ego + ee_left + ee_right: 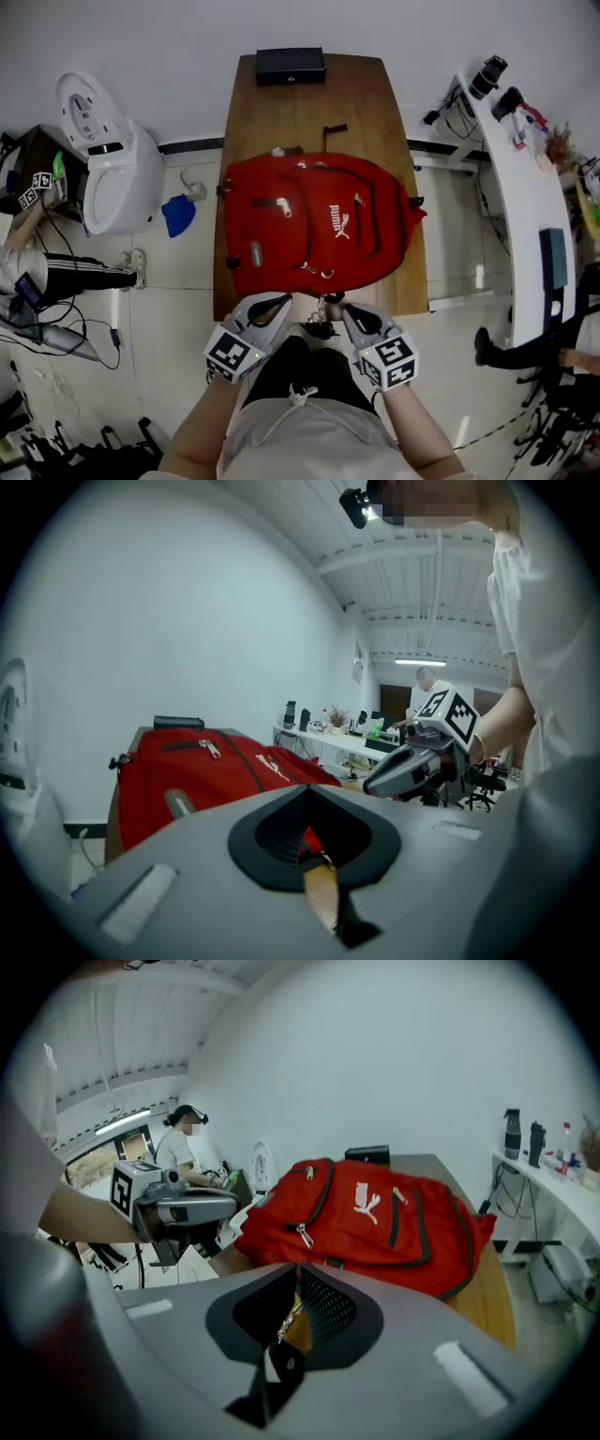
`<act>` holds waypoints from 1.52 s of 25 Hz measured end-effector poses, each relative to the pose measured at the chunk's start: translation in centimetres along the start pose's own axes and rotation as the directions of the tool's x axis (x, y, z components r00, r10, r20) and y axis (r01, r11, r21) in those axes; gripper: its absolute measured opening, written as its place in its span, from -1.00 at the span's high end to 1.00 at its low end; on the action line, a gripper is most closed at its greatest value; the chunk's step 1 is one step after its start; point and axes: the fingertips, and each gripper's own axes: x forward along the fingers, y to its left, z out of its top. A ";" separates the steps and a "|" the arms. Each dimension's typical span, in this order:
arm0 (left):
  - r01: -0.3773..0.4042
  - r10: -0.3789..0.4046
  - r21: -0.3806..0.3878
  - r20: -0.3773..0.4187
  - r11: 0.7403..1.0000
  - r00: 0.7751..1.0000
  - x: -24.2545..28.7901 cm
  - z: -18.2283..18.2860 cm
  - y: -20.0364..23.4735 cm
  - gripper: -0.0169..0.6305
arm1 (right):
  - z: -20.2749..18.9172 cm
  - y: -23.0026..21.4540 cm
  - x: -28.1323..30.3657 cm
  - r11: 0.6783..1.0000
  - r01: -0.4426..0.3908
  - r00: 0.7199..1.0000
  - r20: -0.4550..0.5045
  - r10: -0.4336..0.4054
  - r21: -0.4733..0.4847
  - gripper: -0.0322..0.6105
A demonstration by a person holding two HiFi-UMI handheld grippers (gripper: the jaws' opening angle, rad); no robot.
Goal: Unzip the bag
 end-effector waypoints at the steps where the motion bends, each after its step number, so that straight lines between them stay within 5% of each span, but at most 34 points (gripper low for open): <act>1: 0.014 -0.015 -0.013 -0.023 1.000 1.000 0.4 -1.2 0.5 0.93 | -1.2 0.4 1.2 1.000 -0.019 0.999 -0.038 0.020 0.025 0.76; 7: 0.029 -0.035 -0.128 -0.046 0.991 0.998 3.7 -5.2 2.6 0.93 | -5.5 0.6 7.2 0.992 -0.026 0.983 -0.177 0.049 0.127 0.28; 11: 0.048 -0.055 -0.145 -0.047 0.988 0.997 4.9 -6.0 2.7 0.93 | -7.2 0.3 9.5 0.986 0.029 0.973 -0.231 0.009 0.162 0.18; 22: 0.123 -0.135 -0.190 -0.053 0.974 0.989 5.5 -6.5 1.9 0.93 | -8.4 -1.3 9.7 0.955 0.094 0.963 -0.267 -0.016 0.282 0.82; 31: 0.067 -0.096 -0.225 -0.117 0.972 0.988 6.0 -7.0 2.3 0.93 | -8.4 -3.8 7.2 0.996 0.048 0.939 -0.343 -0.019 0.077 0.83; 38: -0.049 -0.024 -0.278 -0.251 0.959 0.968 7.0 -8.3 3.0 0.93 | -9.1 -7.1 5.3 0.998 0.004 0.929 -0.369 0.020 0.062 0.82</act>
